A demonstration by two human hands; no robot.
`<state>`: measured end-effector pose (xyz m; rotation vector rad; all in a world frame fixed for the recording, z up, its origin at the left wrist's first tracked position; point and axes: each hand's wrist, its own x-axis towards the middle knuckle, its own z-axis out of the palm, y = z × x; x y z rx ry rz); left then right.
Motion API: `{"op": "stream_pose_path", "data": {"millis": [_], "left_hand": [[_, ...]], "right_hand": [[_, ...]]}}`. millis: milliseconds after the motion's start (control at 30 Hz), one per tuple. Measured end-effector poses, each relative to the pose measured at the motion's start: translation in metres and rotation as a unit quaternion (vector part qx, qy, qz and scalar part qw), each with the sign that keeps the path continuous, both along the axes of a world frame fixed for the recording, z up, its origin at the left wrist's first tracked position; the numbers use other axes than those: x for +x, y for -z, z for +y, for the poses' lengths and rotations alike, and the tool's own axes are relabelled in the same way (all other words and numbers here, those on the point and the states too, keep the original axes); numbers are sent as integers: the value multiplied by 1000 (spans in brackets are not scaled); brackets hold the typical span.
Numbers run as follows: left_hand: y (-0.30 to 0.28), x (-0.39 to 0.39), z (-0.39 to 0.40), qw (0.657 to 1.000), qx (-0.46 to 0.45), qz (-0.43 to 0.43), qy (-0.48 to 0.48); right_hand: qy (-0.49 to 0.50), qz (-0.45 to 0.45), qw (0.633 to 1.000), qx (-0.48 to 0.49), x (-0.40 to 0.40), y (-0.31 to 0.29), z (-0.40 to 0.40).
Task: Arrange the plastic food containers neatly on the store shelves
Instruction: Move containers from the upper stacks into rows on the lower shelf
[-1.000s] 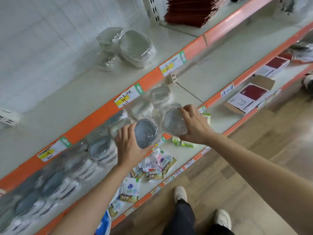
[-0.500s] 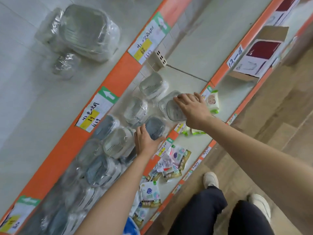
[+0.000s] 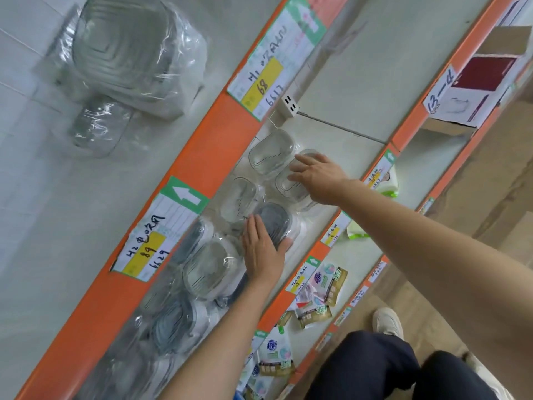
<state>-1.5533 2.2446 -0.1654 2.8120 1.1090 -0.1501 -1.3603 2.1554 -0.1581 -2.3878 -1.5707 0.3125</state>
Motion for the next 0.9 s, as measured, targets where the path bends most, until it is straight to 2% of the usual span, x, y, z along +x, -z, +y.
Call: {"op": "stream_pose_path", "data": {"millis": [133,367,467,700,900], "left_hand": [[-4,9,-5,996,77,22,-36],[-2,11,-20,991,112,68,-9],[-6,5,-26,993,86,82,5],[-31,-8,-52,998,41,51,-6],[-57,-27,-93,996,-48,70,4]], "right_hand": [[51,-51,996,43,-15,4,0],[53,-58,995,62,-31,19,-14],[47,-57,996,43,-34,15,-21],[34,-42,999,8,-47,-10,-54],[-42,-25,999,-1,-62,-49,-98]]}}
